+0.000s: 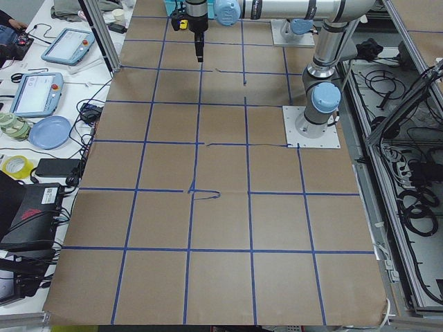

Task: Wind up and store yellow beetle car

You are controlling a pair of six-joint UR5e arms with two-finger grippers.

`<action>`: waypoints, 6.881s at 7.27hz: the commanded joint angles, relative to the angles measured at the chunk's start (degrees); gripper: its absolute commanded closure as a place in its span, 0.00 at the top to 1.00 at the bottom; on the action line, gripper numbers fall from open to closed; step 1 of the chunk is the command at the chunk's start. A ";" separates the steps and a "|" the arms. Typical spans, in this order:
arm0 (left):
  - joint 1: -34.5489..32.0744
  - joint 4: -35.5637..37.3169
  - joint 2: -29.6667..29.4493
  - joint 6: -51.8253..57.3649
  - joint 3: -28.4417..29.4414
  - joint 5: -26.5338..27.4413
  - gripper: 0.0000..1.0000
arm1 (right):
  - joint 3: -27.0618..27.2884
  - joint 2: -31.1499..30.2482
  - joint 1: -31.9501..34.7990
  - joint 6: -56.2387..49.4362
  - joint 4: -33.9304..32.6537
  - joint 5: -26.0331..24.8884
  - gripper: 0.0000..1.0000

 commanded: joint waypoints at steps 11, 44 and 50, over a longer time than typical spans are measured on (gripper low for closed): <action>2.50 0.02 5.42 9.21 -3.58 -0.56 1.00 | 8.62 20.20 -9.64 -71.82 -30.83 -0.99 1.00; 3.65 2.04 5.95 9.12 -6.48 0.32 1.00 | 3.00 -4.81 7.40 25.02 -7.59 0.66 1.00; 3.65 2.22 5.95 8.42 -6.66 -0.03 1.00 | 5.11 -11.08 6.97 30.92 -1.84 -0.21 1.00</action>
